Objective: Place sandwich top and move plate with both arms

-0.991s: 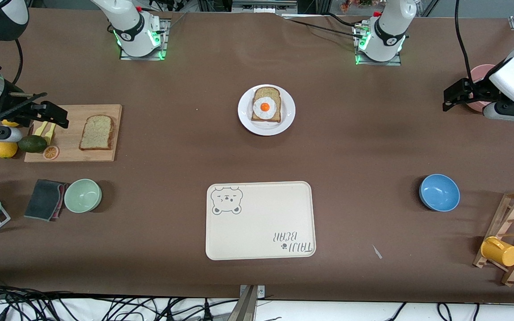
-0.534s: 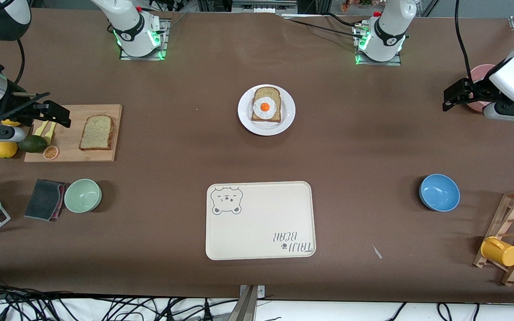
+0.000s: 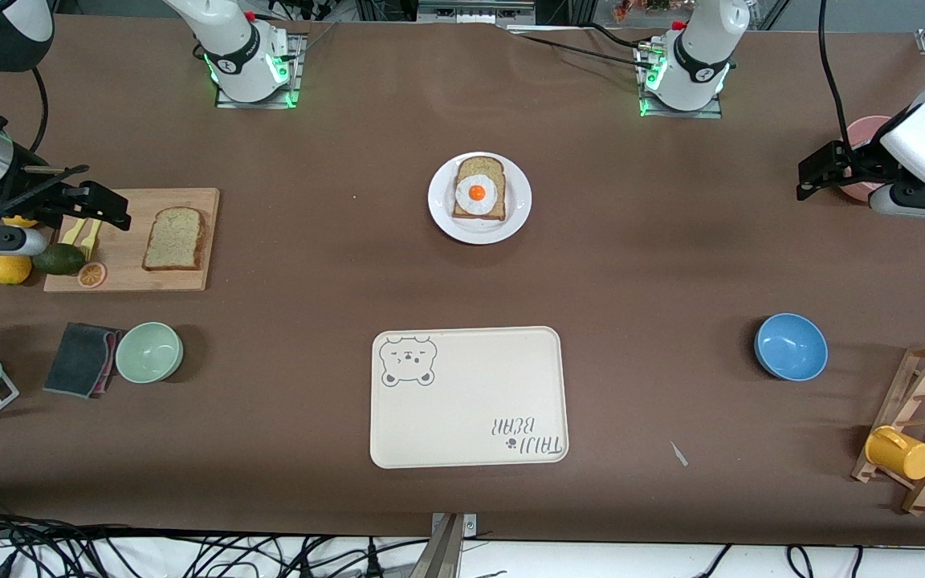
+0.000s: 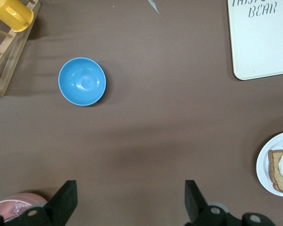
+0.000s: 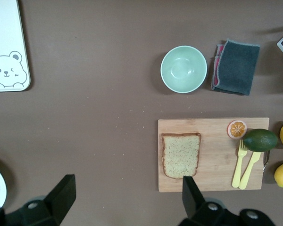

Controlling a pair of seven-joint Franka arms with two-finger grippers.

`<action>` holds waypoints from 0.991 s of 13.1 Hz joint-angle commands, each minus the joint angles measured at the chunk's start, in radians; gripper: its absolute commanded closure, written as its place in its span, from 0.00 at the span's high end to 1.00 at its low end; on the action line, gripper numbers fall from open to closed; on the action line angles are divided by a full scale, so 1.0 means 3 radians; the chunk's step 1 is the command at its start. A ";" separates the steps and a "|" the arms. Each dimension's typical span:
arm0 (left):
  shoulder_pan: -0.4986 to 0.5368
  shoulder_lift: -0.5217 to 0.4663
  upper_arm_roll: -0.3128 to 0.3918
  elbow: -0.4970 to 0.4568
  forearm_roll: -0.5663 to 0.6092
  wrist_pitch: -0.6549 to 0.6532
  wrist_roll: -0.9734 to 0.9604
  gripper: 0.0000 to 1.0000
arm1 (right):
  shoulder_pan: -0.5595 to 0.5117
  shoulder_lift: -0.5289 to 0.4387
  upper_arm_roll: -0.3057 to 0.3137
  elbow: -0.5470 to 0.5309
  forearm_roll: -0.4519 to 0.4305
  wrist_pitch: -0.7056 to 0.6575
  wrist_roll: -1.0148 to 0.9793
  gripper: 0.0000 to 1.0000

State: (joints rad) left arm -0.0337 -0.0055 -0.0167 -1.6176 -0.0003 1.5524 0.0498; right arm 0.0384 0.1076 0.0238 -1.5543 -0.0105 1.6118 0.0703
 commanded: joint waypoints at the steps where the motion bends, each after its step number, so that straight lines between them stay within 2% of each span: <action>1: -0.0021 0.0028 -0.0011 0.0085 0.0078 -0.0072 -0.0018 1.00 | -0.0026 -0.0042 -0.0008 -0.0050 0.0056 0.0047 0.0021 1.00; 4: -0.0021 0.0034 -0.0011 0.0085 0.0078 -0.0077 -0.0008 1.00 | -0.0005 0.0004 -0.0003 -0.0075 -0.0005 0.0053 0.0016 1.00; 7: -0.0026 0.0049 -0.0021 0.0079 0.0072 -0.0082 -0.0002 1.00 | 0.0087 0.0198 0.0013 -0.0161 -0.0174 0.0184 0.0175 1.00; 10: -0.0026 0.0049 -0.0021 0.0079 0.0072 -0.0164 0.0003 1.00 | 0.0082 0.0194 0.0002 -0.0550 -0.0256 0.0629 0.0180 1.00; 13: -0.0026 0.0049 -0.0021 0.0079 0.0072 -0.0164 0.0003 1.00 | 0.0066 0.0204 -0.0008 -0.1152 -0.0343 0.1206 0.0262 1.00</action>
State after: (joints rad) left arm -0.0390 -0.0015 -0.0189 -1.6176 -0.0003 1.5244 0.0498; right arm 0.0616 0.1975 0.0227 -1.7698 -0.0889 1.8741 0.1238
